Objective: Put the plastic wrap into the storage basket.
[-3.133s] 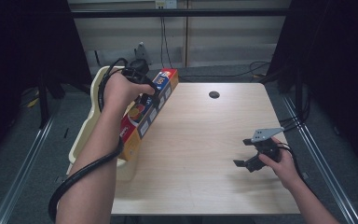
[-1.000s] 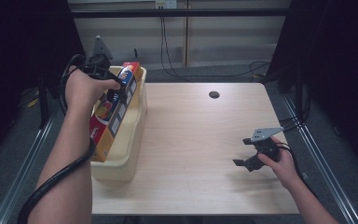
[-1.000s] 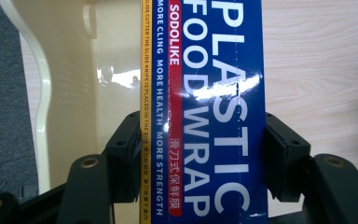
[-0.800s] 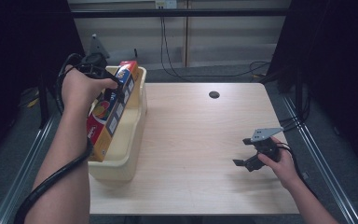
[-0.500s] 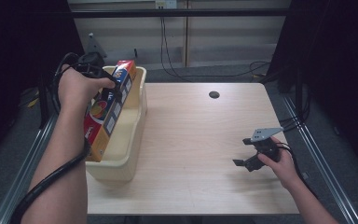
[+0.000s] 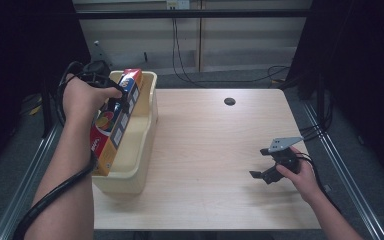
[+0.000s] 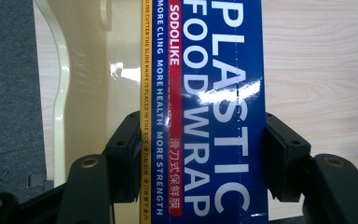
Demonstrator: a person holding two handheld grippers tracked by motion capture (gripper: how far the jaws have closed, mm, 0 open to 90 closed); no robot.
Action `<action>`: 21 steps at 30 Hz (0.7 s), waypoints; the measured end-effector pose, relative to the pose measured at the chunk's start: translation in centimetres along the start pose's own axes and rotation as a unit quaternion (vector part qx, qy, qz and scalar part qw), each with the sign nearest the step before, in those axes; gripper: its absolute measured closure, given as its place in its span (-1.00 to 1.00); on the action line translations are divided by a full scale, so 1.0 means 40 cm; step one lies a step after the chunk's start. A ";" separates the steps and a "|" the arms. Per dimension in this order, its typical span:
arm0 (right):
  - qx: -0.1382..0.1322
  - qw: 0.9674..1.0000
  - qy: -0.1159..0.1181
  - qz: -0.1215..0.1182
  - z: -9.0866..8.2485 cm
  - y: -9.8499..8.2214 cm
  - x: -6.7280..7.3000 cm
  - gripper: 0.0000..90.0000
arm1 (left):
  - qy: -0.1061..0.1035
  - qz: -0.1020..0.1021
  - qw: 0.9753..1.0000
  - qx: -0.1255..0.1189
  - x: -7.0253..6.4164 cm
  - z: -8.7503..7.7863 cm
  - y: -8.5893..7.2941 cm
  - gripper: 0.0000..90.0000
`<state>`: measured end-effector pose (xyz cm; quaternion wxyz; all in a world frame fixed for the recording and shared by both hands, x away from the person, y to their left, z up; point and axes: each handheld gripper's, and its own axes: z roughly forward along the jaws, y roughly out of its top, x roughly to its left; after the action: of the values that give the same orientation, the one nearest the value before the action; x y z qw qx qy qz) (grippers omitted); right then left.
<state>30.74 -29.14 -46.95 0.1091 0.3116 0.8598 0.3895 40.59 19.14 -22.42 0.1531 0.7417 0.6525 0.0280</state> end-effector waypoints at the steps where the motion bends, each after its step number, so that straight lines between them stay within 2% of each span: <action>1: 0.000 1.000 0.000 -0.001 0.000 0.000 0.000 -0.95 | 0.002 0.001 1.000 0.000 0.001 0.001 0.000 -0.10; 14: 0.000 1.000 0.000 -0.001 0.000 0.000 0.000 -0.95 | 0.004 0.003 1.000 0.009 0.003 0.026 -0.006 -0.10; 21: 0.000 1.000 0.002 -0.001 0.002 0.000 0.001 -0.95 | 0.003 -0.011 1.000 0.012 0.010 0.037 -0.013 -0.10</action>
<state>30.75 -29.05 -46.99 0.1076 0.3098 0.8606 0.3897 40.51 19.28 -24.03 0.1429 0.7361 0.6612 0.0205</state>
